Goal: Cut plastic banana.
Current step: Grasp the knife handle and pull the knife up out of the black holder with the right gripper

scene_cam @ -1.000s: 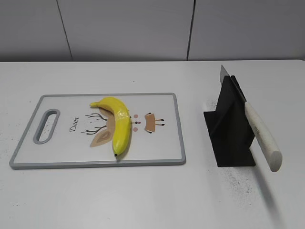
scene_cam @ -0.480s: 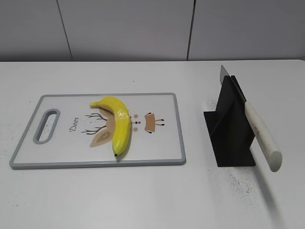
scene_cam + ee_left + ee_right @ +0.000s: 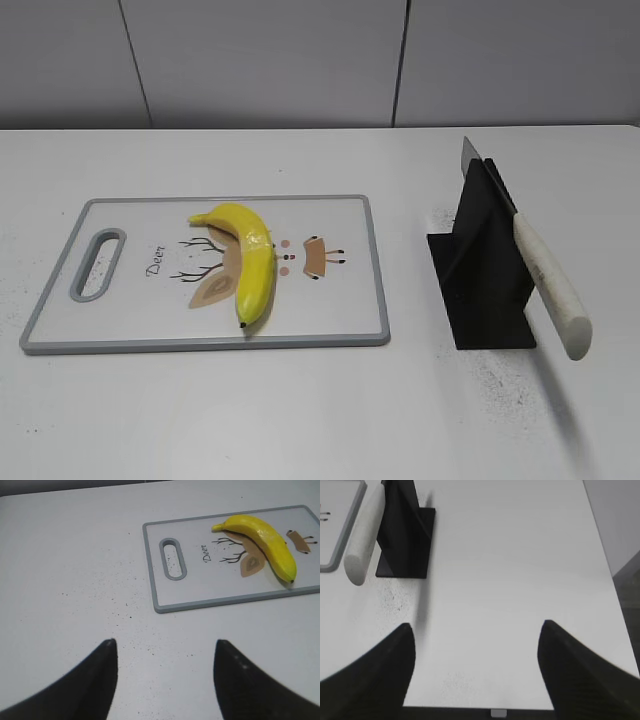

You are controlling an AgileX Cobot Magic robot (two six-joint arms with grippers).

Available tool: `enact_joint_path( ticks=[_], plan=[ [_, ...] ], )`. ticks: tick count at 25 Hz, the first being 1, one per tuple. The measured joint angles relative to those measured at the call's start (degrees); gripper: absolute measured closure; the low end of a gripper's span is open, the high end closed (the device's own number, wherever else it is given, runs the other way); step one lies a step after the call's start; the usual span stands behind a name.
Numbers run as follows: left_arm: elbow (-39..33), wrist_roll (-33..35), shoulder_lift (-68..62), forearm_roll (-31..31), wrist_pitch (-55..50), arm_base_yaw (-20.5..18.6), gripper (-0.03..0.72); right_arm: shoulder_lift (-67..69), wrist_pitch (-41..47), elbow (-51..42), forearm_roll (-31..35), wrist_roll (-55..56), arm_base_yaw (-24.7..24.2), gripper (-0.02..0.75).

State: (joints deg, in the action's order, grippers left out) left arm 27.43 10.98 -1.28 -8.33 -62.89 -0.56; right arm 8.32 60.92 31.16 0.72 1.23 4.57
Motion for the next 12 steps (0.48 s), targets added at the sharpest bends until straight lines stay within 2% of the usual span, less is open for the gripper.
enact_joint_path(
  ticks=[7,12],
  plan=[
    [0.0,0.0,0.0,0.0,0.0,0.0,0.099,17.8,1.8,9.1,0.2,0.0,0.0,0.162],
    [0.0,0.0,0.0,0.0,0.0,0.0,0.099,29.0,3.5,16.8,2.9,0.0,0.1,0.163]
  ],
)
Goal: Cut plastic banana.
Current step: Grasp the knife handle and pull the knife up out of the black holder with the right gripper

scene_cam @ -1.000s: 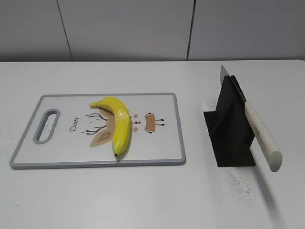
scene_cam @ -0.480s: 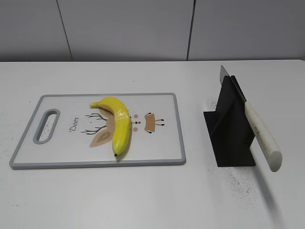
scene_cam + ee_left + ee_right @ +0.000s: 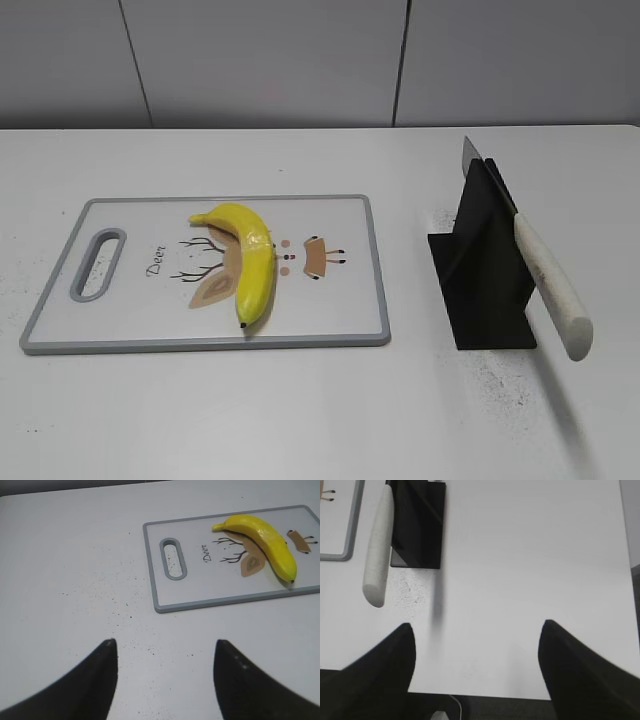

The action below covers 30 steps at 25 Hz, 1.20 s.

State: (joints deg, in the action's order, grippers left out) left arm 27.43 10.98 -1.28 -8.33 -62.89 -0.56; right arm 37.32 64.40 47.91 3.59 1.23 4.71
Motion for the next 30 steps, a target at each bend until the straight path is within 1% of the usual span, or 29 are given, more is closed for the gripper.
enact_joint_path(
  ticks=[2,4,7,10,13,15,19,21,25,30],
  plan=[
    [0.0,0.0,0.0,0.0,0.0,0.0,0.099,3.1,1.0,2.0,1.2,0.2,0.8,0.163],
    [0.0,0.0,0.0,0.0,0.0,0.0,0.099,6.0,1.7,3.8,1.5,1.8,2.8,0.163],
    [0.0,0.0,0.0,0.0,0.0,0.0,0.099,9.9,1.9,5.8,0.2,5.5,8.8,0.17],
    [0.0,0.0,0.0,0.0,0.0,0.0,0.099,14.5,3.1,7.5,-4.8,10.9,16.9,0.178],
    [0.0,0.0,0.0,0.0,0.0,0.0,0.099,19.5,3.9,8.9,-8.2,14.4,21.9,0.179],
    [0.0,0.0,0.0,0.0,0.0,0.0,0.099,22.8,4.4,9.8,-7.9,15.1,22.8,0.179],
    [0.0,0.0,0.0,0.0,0.0,0.0,0.099,30.4,4.7,11.9,-6.6,15.6,22.8,0.181],
    [0.0,0.0,0.0,0.0,0.0,0.0,0.099,34.1,3.6,12.7,-6.1,15.6,22.8,0.181],
    [0.0,0.0,0.0,0.0,0.0,0.0,0.099,39.9,0.5,13.3,-3.0,15.5,22.8,0.181],
    [0.0,0.0,0.0,0.0,0.0,0.0,0.099,46.3,-2.5,13.3,-2.7,15.5,22.8,0.181]
  ],
)
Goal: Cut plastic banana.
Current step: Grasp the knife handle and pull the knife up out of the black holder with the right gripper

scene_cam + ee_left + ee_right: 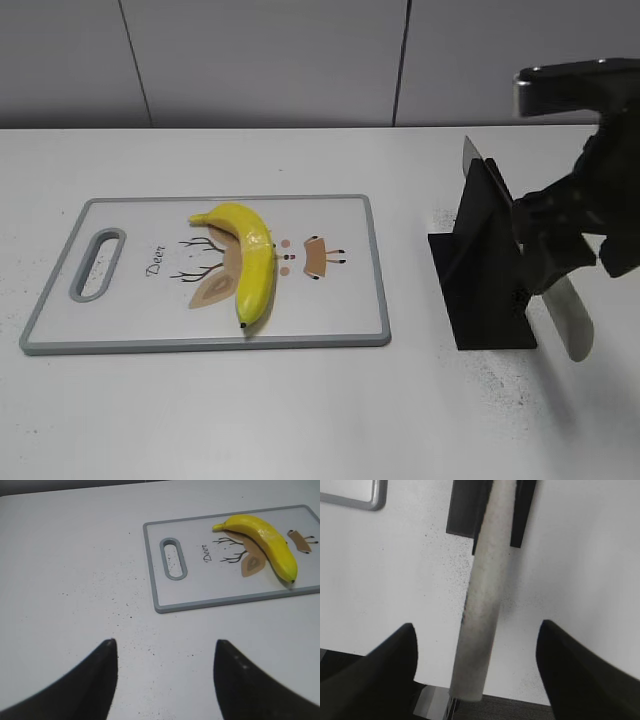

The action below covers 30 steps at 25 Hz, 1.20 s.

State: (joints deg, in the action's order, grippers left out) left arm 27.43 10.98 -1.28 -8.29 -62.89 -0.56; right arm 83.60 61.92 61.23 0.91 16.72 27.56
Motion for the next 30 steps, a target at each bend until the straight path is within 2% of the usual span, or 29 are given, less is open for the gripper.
enact_joint_path(
  ticks=[5,8,12,16,17,23,30],
  plan=[
    [0.0,0.0,0.0,0.0,0.0,0.0,0.099,4.4,-2.3,0.0,-0.3,0.0,0.0,0.197],
    [0.0,0.0,0.0,0.0,0.0,0.0,0.099,6.6,-2.6,0.0,-0.3,0.0,0.0,0.244],
    [0.0,0.0,0.0,0.0,0.0,0.0,0.099,8.5,-3.1,0.0,-0.3,0.4,0.0,0.369],
    [0.0,0.0,0.0,0.0,0.0,0.0,0.103,9.4,-2.9,0.0,-0.9,3.1,0.0,0.545],
    [0.0,0.0,0.0,0.0,0.0,0.0,0.105,9.4,-2.8,0.0,-0.9,4.1,-0.1,0.564],
    [0.0,0.0,0.0,0.0,0.0,0.0,0.14,9.4,-2.5,0.1,-0.9,5.7,-0.1,0.569],
    [0.0,0.0,0.0,0.0,0.0,0.0,0.145,5.0,-1.3,0.1,-0.9,5.8,-0.1,0.573]
  ],
)
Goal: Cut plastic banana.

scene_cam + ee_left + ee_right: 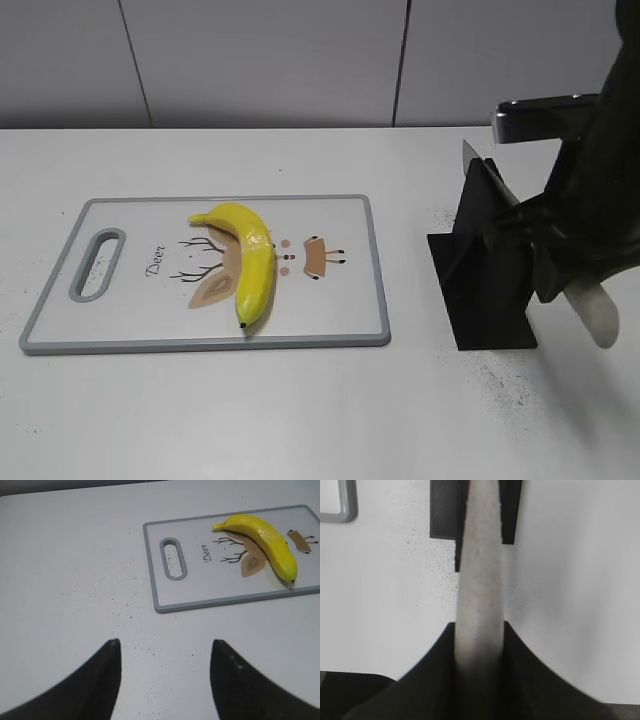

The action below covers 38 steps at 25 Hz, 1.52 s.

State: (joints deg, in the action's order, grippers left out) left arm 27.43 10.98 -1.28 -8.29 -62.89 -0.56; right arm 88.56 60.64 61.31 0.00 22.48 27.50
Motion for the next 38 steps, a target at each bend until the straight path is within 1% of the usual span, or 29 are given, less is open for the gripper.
enact_joint_path(
  ticks=[9,12,18,21,23,28,33,36,38],
  plan=[
    [0.0,0.0,0.0,0.0,0.0,0.0,0.154,-9.6,0.6,0.7,0.4,-0.3,0.0,0.575],
    [0.0,0.0,0.0,0.0,0.0,0.0,0.157,-11.3,1.3,2.5,0.4,-0.4,0.0,0.576],
    [0.0,0.0,0.0,0.0,0.0,0.0,0.163,-12.3,4.0,9.1,-0.3,-1.6,0.0,0.577],
    [0.0,0.0,0.0,0.0,0.0,0.0,0.164,-12.3,4.6,12.1,-0.4,-6.5,0.0,0.578],
    [0.3,0.6,-0.1,0.1,0.0,0.0,0.164,-12.3,4.8,14.0,-0.4,-12.0,0.0,0.578],
    [4.5,2.2,-4.2,-0.6,1.1,0.0,0.17,-10.7,5.5,19.0,-0.4,-22.5,0.0,0.578],
    [8.4,9.4,-14.3,-1.1,3.2,0.0,0.171,-4.8,5.6,23.1,-0.4,-30.3,0.0,0.578],
    [10.7,13.5,-20.9,-1.8,5.0,0.0,0.173,-1.3,5.5,25.4,-0.4,-37.6,0.0,0.578],
    [12.8,16.9,-26.5,-3.4,6.4,0.0,0.174,0.8,5.0,26.7,0.0,-42.6,0.0,0.578]
  ],
)
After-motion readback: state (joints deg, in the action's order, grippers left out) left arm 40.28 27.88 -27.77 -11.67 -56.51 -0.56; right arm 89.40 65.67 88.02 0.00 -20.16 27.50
